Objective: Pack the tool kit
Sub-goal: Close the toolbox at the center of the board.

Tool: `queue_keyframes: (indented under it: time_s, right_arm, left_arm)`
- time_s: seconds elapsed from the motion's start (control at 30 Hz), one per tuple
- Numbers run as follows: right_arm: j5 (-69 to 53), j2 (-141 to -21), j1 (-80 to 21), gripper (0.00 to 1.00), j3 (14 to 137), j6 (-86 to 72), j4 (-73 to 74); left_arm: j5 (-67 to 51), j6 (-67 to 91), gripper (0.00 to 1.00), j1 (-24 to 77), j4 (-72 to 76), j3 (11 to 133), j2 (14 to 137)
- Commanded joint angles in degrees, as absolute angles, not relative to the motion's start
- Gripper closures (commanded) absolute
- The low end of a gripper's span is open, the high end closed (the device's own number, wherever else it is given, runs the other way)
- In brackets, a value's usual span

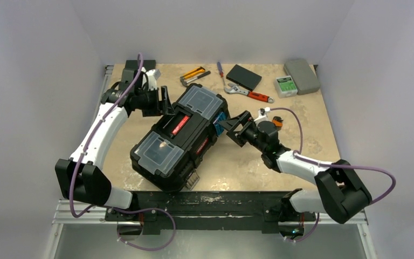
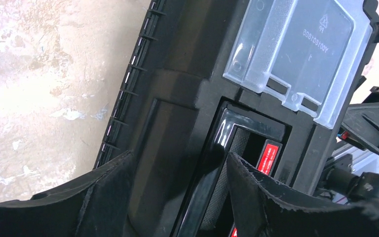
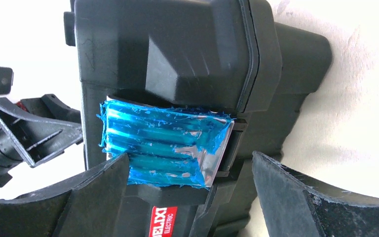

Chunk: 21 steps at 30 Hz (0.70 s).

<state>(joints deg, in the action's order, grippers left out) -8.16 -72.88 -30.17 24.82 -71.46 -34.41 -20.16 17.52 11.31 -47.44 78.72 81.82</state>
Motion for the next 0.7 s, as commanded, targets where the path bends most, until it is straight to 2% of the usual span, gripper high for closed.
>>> queue_keyframes:
  time_s: [0.0,0.33,0.47,0.67]
  right_arm:
    - [-5.0,-77.6,-31.2,0.09,30.2,-70.4,-29.1]
    - [-7.0,-85.3,-31.8,0.09,39.7,-69.8,-29.5]
    - [-13.0,-92.6,-31.8,0.09,49.8,-67.3,-26.4]
    - [-14.1,-96.7,-32.0,0.09,52.3,-68.0,-28.9]
  left_arm:
    - [-25.4,21.2,0.35,8.6,-42.9,77.4,82.2]
    - [-26.2,23.7,0.36,5.9,-42.0,76.7,83.2]
    - [-27.4,25.4,0.37,4.8,-41.3,76.4,83.8]
    - [-27.7,25.6,0.36,4.4,-41.2,76.1,83.3]
